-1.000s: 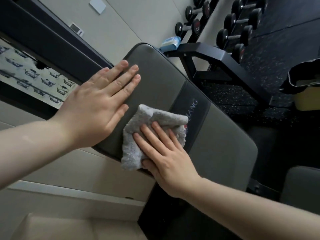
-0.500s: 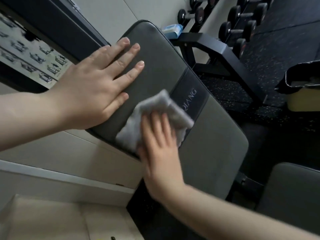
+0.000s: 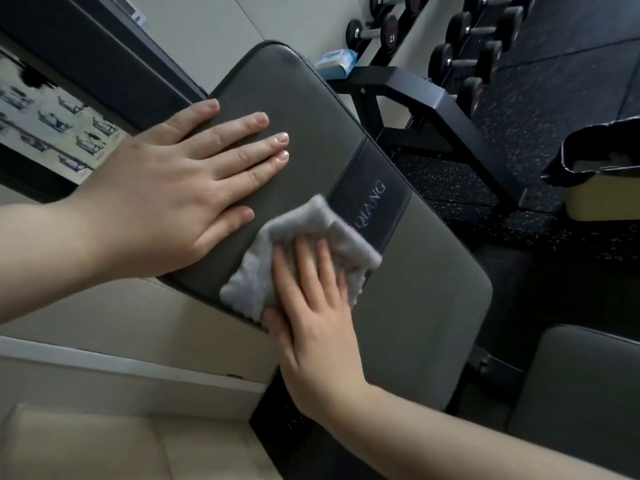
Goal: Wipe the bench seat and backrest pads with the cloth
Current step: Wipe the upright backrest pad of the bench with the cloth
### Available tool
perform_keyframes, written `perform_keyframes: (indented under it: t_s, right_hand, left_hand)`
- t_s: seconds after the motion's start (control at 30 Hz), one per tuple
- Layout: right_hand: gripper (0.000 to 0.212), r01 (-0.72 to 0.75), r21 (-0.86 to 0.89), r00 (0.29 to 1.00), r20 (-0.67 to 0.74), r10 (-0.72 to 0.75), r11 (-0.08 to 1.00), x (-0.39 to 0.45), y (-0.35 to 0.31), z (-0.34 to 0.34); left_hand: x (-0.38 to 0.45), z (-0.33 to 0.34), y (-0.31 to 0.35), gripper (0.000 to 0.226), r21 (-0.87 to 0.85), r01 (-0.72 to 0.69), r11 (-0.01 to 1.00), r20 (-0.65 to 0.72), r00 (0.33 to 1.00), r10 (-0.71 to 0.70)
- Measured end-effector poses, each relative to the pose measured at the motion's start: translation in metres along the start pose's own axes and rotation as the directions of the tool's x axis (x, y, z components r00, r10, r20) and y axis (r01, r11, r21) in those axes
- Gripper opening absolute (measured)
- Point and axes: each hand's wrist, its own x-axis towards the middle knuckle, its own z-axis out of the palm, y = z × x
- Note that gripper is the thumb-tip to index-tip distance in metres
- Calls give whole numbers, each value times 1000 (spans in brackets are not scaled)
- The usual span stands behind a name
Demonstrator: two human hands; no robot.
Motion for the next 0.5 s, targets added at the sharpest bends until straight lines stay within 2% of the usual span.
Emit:
perform_keyframes:
  t_s: [0.1, 0.23, 0.3, 0.4, 0.43, 0.5]
  right_hand:
    - [57, 167, -125, 985, 61, -160, 978, 22, 25, -17]
    - [57, 256, -173, 966, 74, -246, 951, 76, 55, -45]
    - [57, 264, -133, 964, 57, -258, 955, 71, 62, -43]
    - [56, 167, -76, 986, 14, -166, 983, 34, 58, -26]
    - [56, 189, -95, 982, 33, -187, 977, 22, 58, -23]
    - [55, 343, -188, 938, 125, -324, 920, 19, 71, -32]
  left_hand:
    - [-1, 3, -1, 60, 9, -4, 1000, -10, 1000, 4]
    - [-2, 2, -2, 61, 9, -1, 1000, -8, 1000, 1]
    - [-2, 1, 0, 60, 10, 5, 1000, 0, 1000, -5]
    - [-3, 0, 3, 59, 33, 13, 999, 8, 1000, -13]
    - [-4, 0, 4, 59, 47, 12, 999, 10, 1000, -12]
    - [-3, 1, 4, 60, 71, 1, 998, 20, 1000, -2]
